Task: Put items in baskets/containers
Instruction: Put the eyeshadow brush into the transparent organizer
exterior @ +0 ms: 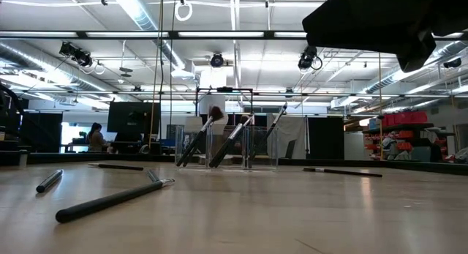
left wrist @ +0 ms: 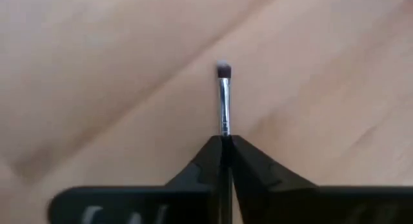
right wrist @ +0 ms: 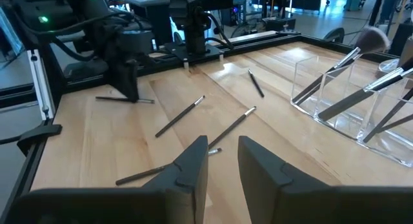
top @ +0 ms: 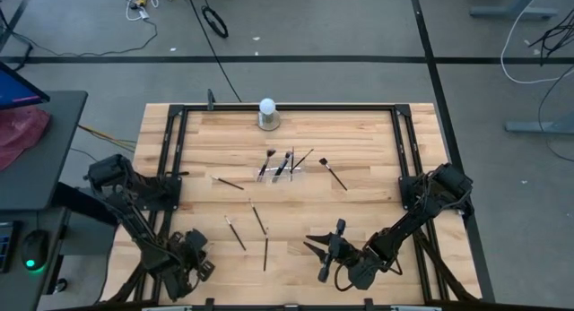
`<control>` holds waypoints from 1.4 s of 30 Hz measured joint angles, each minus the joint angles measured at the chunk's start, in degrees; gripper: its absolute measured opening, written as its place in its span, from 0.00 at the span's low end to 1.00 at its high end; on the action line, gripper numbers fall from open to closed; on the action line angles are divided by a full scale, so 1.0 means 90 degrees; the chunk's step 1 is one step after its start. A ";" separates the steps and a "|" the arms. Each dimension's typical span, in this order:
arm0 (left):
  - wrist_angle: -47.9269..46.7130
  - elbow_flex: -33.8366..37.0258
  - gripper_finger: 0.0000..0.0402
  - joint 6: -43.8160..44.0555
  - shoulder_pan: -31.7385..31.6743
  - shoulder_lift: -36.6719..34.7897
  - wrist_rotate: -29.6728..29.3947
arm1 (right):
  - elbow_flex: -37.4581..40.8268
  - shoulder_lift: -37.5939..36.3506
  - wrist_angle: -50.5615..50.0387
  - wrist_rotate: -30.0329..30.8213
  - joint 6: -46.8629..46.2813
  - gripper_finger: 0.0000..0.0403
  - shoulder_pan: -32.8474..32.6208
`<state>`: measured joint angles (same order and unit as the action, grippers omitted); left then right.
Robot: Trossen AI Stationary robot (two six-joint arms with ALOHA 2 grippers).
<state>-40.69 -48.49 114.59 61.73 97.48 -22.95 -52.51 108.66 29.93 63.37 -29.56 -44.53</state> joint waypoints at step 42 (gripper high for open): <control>0.2525 0.1611 0.31 -0.3125 0.0100 0.0546 -0.3202 | 0.0000 0.0002 -0.0042 -0.0002 -0.0476 0.21 0.0002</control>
<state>-17.96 -33.99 86.46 62.63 102.39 -51.77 -52.51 108.68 29.56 63.36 -33.85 -44.51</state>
